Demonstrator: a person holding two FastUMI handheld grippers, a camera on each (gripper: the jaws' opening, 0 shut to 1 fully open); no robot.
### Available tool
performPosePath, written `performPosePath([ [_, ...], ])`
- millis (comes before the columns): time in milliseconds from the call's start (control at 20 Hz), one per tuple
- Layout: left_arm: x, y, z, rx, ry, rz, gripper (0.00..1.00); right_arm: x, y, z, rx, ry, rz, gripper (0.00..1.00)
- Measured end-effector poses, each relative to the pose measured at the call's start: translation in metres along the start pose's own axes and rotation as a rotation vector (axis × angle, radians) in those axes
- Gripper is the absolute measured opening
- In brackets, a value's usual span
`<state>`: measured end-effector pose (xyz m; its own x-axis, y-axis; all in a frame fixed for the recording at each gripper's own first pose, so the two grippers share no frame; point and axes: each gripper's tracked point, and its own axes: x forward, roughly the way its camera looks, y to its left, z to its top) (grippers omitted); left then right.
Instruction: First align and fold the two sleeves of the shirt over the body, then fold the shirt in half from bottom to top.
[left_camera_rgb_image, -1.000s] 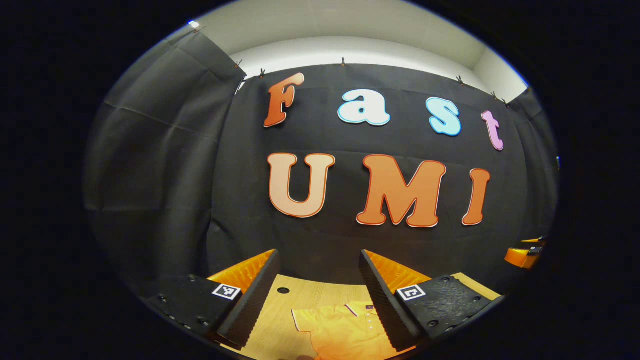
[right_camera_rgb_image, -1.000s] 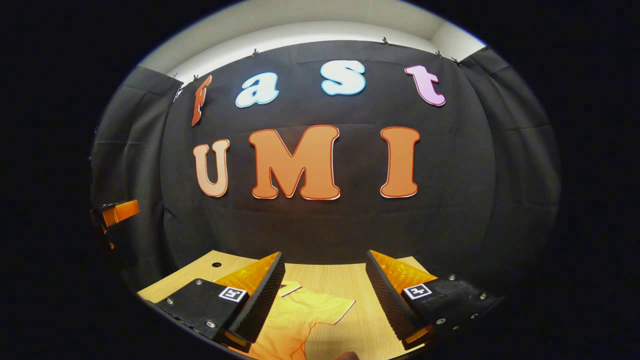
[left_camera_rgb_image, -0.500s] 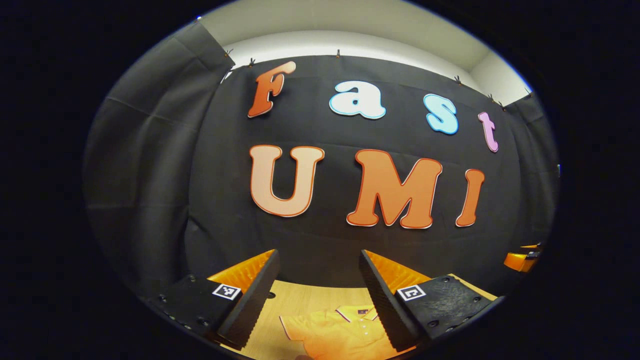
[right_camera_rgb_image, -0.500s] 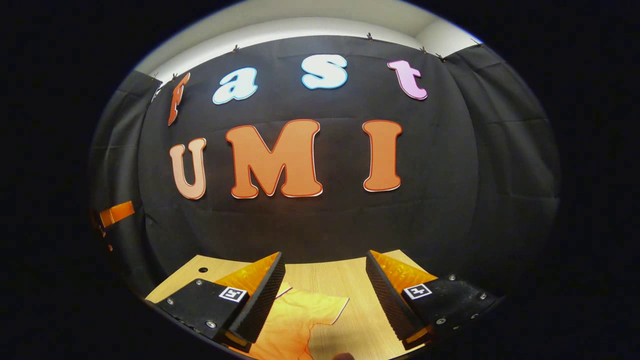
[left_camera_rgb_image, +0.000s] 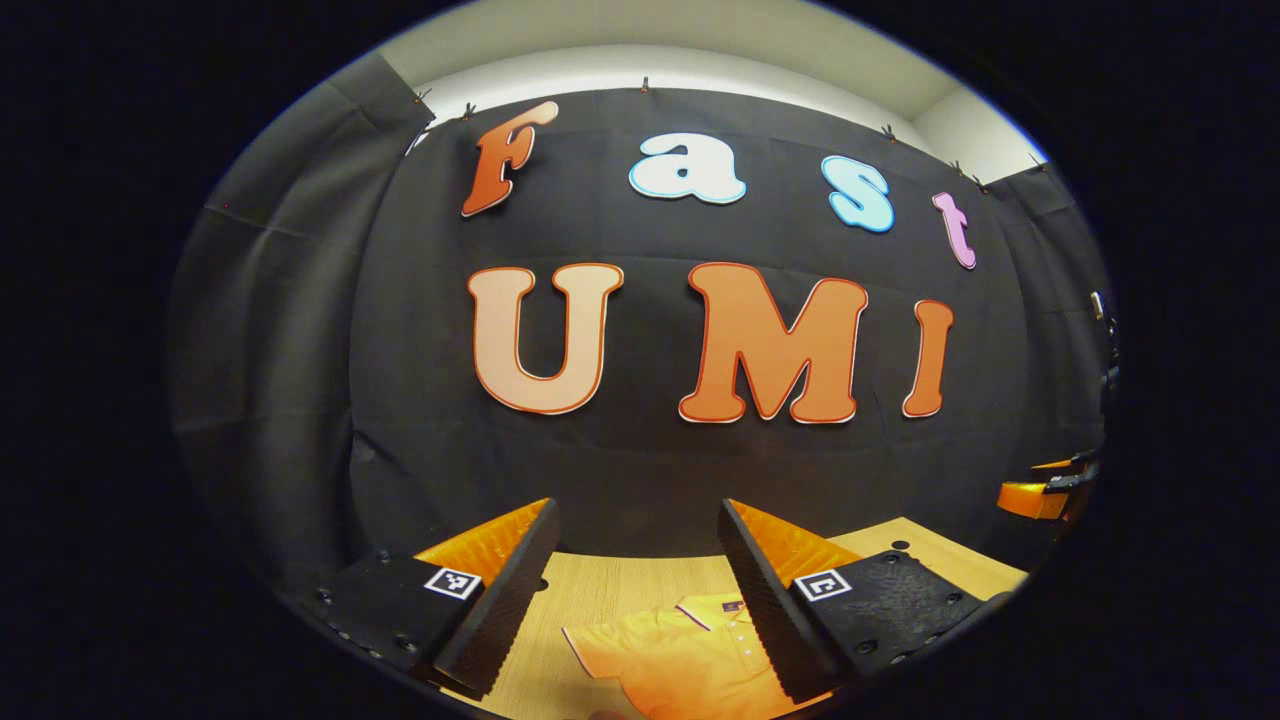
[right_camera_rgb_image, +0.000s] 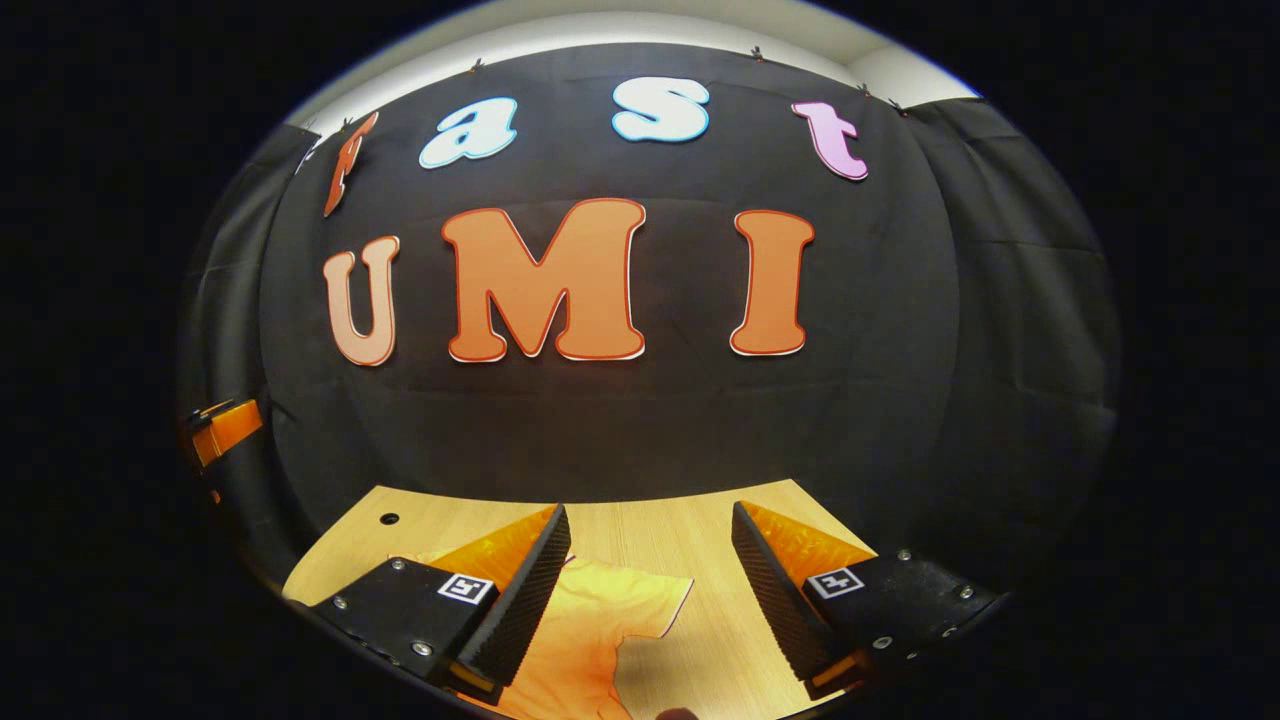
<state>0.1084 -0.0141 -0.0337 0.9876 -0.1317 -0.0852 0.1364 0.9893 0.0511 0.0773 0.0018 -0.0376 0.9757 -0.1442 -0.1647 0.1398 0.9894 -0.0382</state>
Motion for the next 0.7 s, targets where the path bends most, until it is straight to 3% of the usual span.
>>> performPosePath([
  [200,0.0,0.008,-0.009,0.0,0.018,0.007,0.98,0.032,0.0,-0.021,0.023,0.151,0.006,0.98],
  [400,-0.002,0.02,-0.024,-0.002,0.047,0.027,0.98,0.073,0.006,-0.056,0.091,0.391,0.09,0.98],
  [700,0.001,0.052,-0.049,0.001,0.098,0.101,0.98,0.126,-0.014,-0.146,0.168,0.756,0.042,0.99],
])
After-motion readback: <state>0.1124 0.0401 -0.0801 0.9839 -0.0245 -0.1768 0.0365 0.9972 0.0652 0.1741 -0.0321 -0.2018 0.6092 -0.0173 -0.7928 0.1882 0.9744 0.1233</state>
